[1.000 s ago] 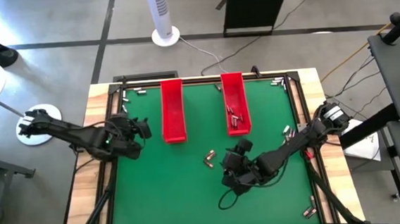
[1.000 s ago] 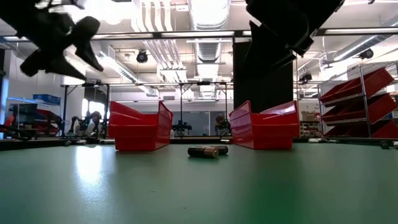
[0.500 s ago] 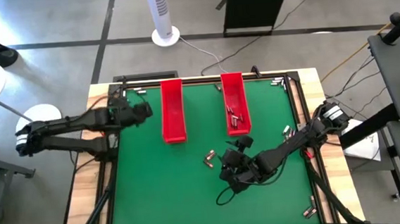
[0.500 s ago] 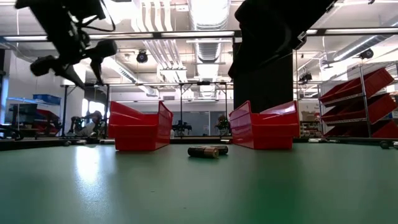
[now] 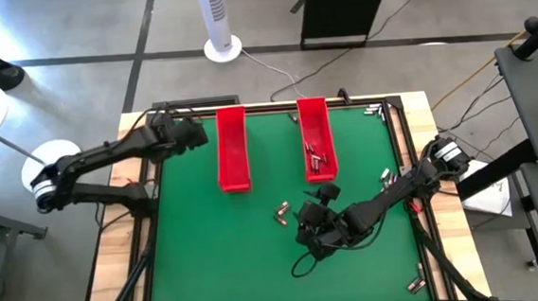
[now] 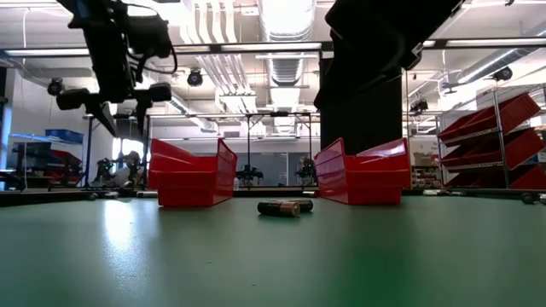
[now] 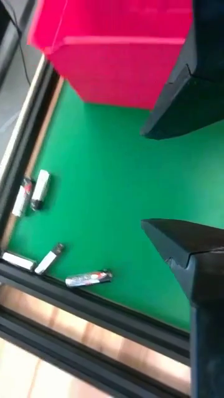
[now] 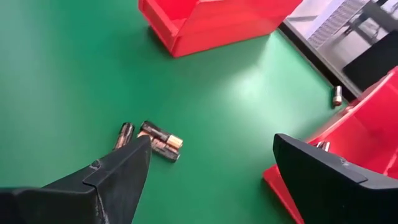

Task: Sort batteries
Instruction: Put the silver battery into the right red bin

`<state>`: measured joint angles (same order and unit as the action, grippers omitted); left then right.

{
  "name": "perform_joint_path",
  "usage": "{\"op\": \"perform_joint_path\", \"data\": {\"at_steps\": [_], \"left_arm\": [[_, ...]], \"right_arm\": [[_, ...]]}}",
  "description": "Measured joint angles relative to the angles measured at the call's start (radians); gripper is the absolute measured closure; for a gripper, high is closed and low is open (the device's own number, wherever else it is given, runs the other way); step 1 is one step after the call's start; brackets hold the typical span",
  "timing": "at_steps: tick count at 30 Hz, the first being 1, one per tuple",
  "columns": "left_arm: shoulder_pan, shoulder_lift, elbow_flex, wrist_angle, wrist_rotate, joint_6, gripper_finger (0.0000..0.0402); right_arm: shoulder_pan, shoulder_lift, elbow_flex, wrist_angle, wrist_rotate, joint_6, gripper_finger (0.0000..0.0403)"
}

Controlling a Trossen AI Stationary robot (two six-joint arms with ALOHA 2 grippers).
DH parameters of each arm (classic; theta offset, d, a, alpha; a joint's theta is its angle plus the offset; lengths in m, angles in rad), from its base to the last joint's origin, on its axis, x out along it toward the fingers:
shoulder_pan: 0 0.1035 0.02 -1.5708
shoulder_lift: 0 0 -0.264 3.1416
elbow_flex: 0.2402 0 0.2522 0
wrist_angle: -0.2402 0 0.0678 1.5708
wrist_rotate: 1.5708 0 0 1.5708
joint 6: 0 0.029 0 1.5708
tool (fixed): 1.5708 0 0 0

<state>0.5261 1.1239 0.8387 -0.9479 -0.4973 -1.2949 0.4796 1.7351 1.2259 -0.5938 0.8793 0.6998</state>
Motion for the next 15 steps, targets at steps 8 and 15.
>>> {"op": "perform_joint_path", "data": {"at_steps": [8,15], "left_arm": [[0.075,0.084,-0.001,0.023,0.043,-0.058,0.0179],[0.182,0.150,-0.001,0.054,0.117,-0.037,0.0174]], "right_arm": [[0.000,0.000,0.000,0.000,-0.023,0.000,0.0078],[0.000,0.000,0.000,-0.001,-0.065,-0.001,0.0070]]}}
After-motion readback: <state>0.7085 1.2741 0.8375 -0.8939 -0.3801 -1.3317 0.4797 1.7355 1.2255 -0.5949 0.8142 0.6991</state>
